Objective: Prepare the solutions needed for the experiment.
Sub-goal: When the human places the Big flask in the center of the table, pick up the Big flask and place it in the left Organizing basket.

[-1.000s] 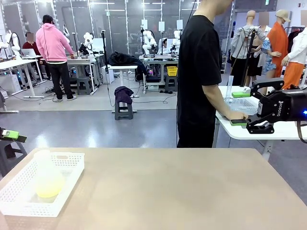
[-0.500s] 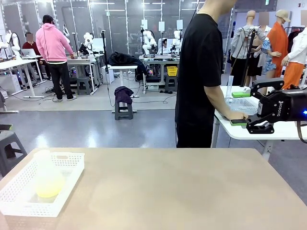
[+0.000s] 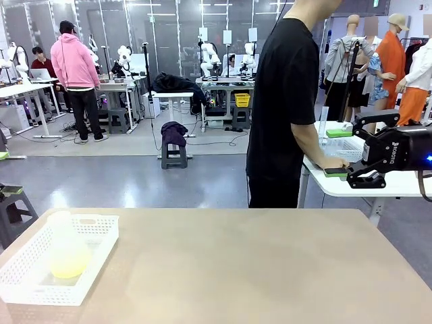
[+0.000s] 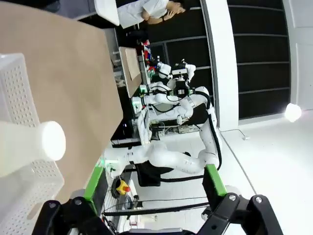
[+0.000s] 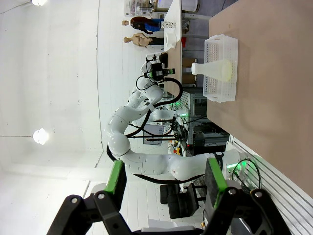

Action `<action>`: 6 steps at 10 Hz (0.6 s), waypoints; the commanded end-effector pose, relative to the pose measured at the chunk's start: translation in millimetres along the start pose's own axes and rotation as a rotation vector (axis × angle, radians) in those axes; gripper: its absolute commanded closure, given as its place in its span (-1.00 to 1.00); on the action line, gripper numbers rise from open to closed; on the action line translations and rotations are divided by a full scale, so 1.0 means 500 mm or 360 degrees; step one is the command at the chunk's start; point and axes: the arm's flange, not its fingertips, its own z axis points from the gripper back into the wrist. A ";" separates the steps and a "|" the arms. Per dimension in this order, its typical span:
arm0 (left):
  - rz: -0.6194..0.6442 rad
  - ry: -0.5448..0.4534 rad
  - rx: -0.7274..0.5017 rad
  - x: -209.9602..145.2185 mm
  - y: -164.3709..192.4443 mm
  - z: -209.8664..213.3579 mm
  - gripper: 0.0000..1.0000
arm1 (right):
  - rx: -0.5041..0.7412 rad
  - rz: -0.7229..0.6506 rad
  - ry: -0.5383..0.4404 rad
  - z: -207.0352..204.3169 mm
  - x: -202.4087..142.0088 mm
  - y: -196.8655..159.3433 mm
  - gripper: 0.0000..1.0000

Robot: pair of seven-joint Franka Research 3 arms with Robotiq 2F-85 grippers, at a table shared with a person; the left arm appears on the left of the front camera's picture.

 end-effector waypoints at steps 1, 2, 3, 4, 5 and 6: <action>-0.0088 0.0105 0.0040 0.009 -0.004 -0.002 -1.00 | 0.0012 0.0008 0.0005 0.000 0.000 0.003 -0.64; 0.0000 0.0000 0.0000 0.000 0.000 0.000 -1.00 | 0.0012 0.0008 0.0005 0.000 0.000 0.003 -0.64; 0.0000 0.0000 0.0000 0.000 0.000 0.000 -1.00 | 0.0012 0.0008 0.0005 0.000 0.000 0.003 -0.64; 0.0000 0.0000 0.0000 0.000 0.000 0.000 -1.00 | 0.0012 0.0008 0.0005 0.000 0.000 0.003 -0.64; 0.0000 0.0000 0.0000 0.000 0.000 0.000 -1.00 | 0.0012 0.0008 0.0005 0.000 0.000 0.003 -0.64; 0.0000 0.0000 0.0000 0.000 0.000 0.000 -1.00 | 0.0012 0.0008 0.0005 0.000 0.000 0.003 -0.64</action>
